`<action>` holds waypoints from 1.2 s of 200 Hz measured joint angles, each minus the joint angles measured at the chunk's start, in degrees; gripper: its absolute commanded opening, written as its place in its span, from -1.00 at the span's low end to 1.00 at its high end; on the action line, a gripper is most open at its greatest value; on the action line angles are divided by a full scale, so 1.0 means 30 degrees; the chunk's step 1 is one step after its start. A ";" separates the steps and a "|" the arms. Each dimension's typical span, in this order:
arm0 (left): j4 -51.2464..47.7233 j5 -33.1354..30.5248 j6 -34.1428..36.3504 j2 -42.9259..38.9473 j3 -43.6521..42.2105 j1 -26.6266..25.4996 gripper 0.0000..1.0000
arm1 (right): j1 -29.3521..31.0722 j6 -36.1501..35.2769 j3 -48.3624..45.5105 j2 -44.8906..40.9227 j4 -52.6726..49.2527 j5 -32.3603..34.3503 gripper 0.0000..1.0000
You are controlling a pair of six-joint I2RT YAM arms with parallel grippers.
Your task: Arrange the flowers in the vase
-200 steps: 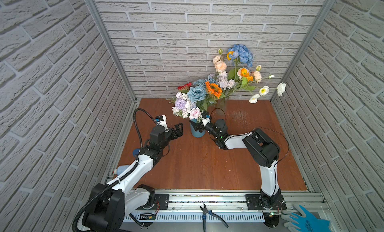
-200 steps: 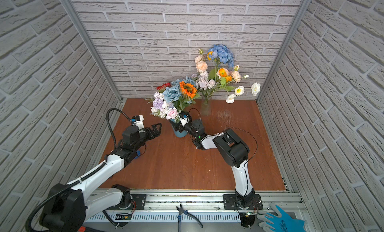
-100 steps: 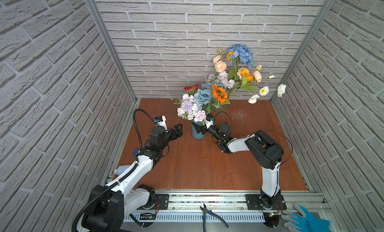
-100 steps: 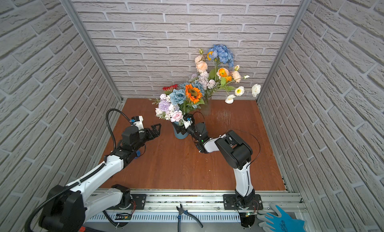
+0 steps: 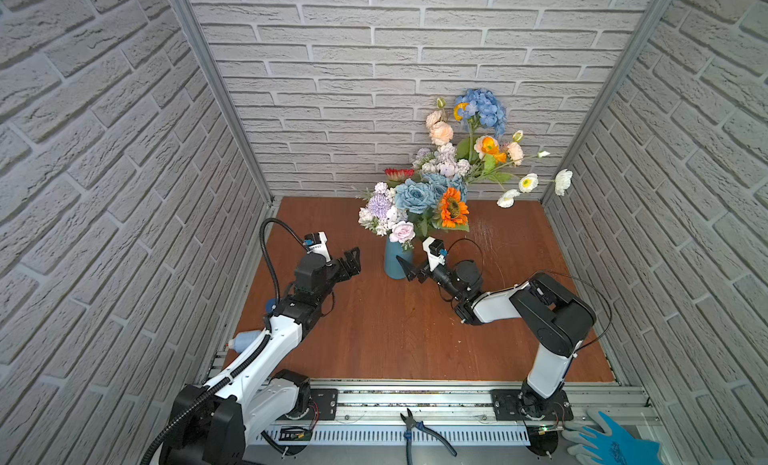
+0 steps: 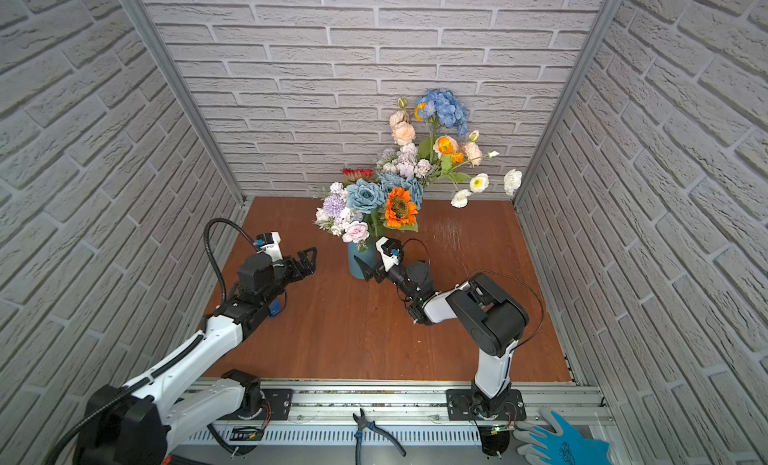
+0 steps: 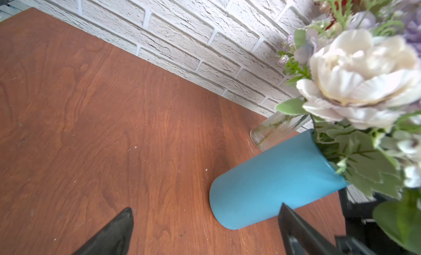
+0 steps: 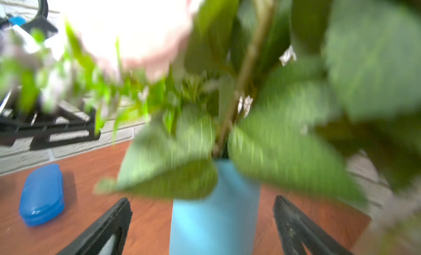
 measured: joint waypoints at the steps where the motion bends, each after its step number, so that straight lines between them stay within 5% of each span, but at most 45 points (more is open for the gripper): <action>1: -0.0007 0.0000 0.0000 0.0000 0.0000 0.0000 0.97 | 0.0000 0.0000 -0.0051 -0.0022 0.0000 0.0000 0.96; 75: -0.1727 -0.1909 0.1290 0.0087 0.0561 0.0867 0.96 | -0.1712 0.1508 -0.4590 -0.4131 -0.1362 0.1953 0.95; 140: -0.1370 -0.7832 0.5275 0.1683 0.0845 0.2324 0.97 | -0.4656 0.2259 -0.1042 -1.1759 -1.5737 0.7038 0.97; 190: 0.1413 -1.0484 0.9012 0.5333 0.0306 0.2361 0.96 | -0.7992 0.1253 -0.1384 -1.1030 -2.0371 0.9493 0.97; 240: 0.5289 -1.0338 1.1446 0.8408 -0.0903 0.2841 0.96 | -0.9559 0.0597 -0.3956 -0.8386 -1.7187 0.8116 0.99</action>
